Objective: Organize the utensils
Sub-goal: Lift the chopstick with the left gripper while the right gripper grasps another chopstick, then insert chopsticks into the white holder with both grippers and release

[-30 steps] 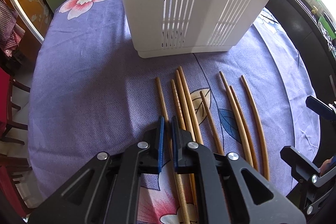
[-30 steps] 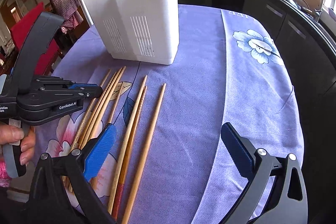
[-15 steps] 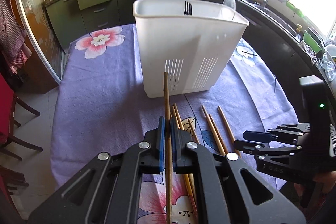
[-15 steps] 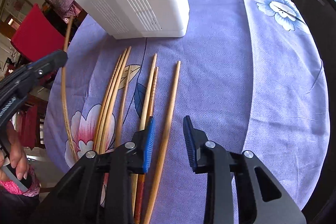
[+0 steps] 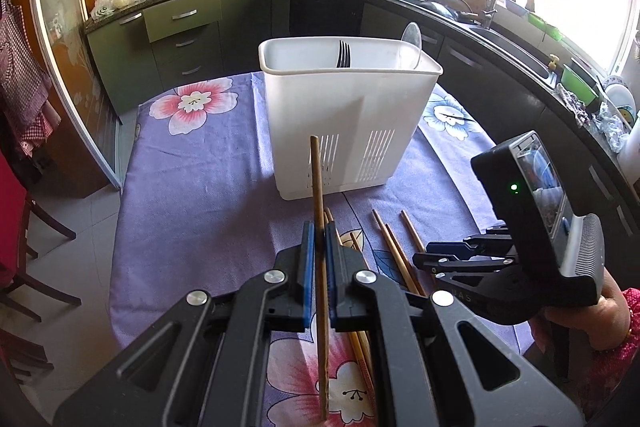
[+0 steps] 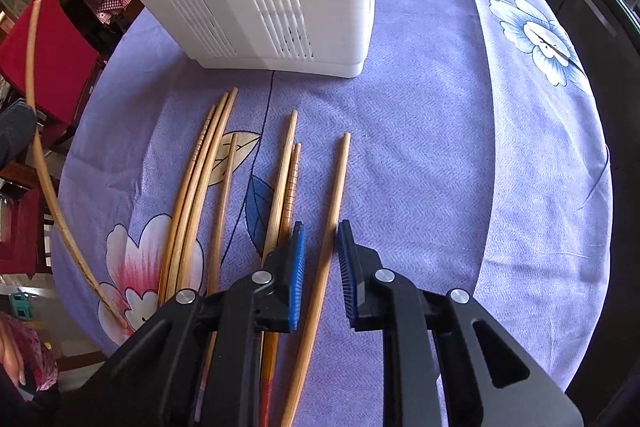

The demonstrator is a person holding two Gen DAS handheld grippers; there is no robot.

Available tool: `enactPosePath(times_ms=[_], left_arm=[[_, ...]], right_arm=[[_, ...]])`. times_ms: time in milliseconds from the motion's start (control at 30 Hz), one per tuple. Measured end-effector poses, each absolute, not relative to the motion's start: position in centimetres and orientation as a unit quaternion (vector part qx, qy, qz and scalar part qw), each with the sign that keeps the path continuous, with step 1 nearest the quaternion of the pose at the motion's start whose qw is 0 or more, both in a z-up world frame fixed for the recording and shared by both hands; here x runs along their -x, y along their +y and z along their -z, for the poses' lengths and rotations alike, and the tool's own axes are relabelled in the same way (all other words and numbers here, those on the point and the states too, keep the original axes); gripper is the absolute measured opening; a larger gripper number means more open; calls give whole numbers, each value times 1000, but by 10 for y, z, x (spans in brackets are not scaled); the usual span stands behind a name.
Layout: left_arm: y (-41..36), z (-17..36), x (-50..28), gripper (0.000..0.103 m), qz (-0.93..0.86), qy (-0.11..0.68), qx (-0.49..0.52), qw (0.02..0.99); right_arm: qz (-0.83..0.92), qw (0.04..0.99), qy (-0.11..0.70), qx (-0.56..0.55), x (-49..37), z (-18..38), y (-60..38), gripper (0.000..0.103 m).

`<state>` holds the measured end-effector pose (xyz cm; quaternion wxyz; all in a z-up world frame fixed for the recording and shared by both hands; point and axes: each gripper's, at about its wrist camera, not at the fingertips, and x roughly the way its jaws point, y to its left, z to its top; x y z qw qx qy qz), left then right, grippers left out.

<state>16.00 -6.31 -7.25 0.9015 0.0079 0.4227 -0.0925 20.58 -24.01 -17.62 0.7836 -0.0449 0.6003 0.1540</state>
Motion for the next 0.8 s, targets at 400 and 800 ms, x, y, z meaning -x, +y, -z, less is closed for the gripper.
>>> enactPosePath(times_ms=[400,800], left_arm=[[-58,61,-145,6,97,404,-11,910],[-54,46,-133,5,106,389,-10,915]], right_arm=[[-150,799,581,34,-211,170,-239,7],[-184,868,460,-35,-161,73,-289,7]])
